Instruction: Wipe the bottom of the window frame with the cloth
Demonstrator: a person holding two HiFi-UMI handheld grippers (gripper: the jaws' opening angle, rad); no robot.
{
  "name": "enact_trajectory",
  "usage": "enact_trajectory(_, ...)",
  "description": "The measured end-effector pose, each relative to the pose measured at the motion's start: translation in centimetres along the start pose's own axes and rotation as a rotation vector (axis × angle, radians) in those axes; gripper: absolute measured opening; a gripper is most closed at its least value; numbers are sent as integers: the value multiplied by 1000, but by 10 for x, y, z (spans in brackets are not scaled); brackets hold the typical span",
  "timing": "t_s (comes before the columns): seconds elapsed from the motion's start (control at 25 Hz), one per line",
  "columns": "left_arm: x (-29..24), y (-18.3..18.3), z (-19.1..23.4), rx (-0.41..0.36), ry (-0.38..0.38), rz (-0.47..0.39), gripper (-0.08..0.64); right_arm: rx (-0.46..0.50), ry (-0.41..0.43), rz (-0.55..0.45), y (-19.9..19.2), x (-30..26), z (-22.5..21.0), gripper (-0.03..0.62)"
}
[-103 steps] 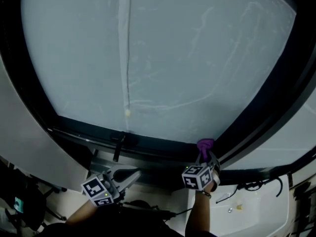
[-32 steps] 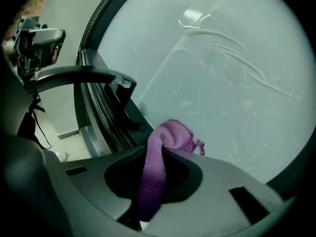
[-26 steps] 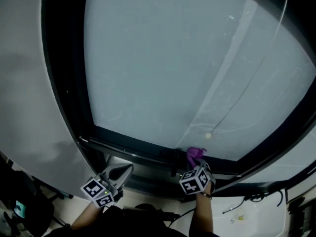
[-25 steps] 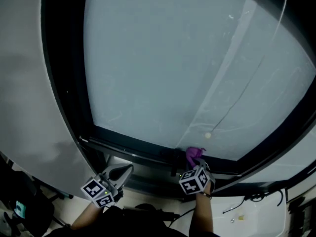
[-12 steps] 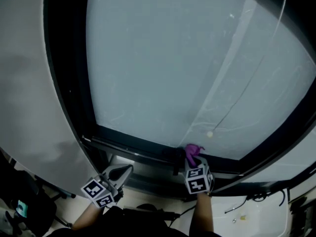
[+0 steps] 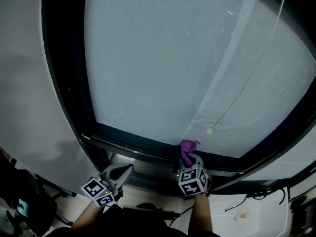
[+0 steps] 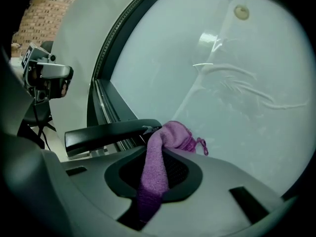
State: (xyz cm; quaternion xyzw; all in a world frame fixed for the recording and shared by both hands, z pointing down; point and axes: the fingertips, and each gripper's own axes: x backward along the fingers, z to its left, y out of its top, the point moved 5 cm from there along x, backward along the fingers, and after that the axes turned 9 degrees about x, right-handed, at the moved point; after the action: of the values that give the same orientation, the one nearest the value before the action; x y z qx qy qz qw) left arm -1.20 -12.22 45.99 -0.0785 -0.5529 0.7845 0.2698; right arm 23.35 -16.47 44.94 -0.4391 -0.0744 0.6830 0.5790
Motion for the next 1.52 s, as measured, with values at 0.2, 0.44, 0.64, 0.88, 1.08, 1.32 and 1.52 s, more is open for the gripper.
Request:
enact_trajectory(0.2, -4, -4, -4, 5, -7, 18, -8, -37, 17, -49, -1, 6, 13, 67)
enact_trajectory(0.44, -4, -9, -1, 10, -11, 54, -8, -124, -22, -117, -6, 6, 33, 67)
enact_trajectory(0.64, -2, -4, 9, -10, -40, 108, -8, -245, -154, -126, -11, 6, 44, 67)
enact_trajectory(0.88, 6, 2, 28, -49, -95, 165, -8, -264, -322, -143, -6, 3, 60, 67)
enact_trajectory(1.08, 17, 7, 40, -36, -119, 210, -8, -371, -418, -162, 6, 2, 70, 67)
enact_trajectory(1.32, 31, 13, 65, -28, -114, 220, -8, -388, -489, -163, 25, -7, 83, 67)
enact_trajectory(1.52, 39, 14, 80, -15, -105, 195, -8, -447, -514, -171, 32, -10, 87, 67)
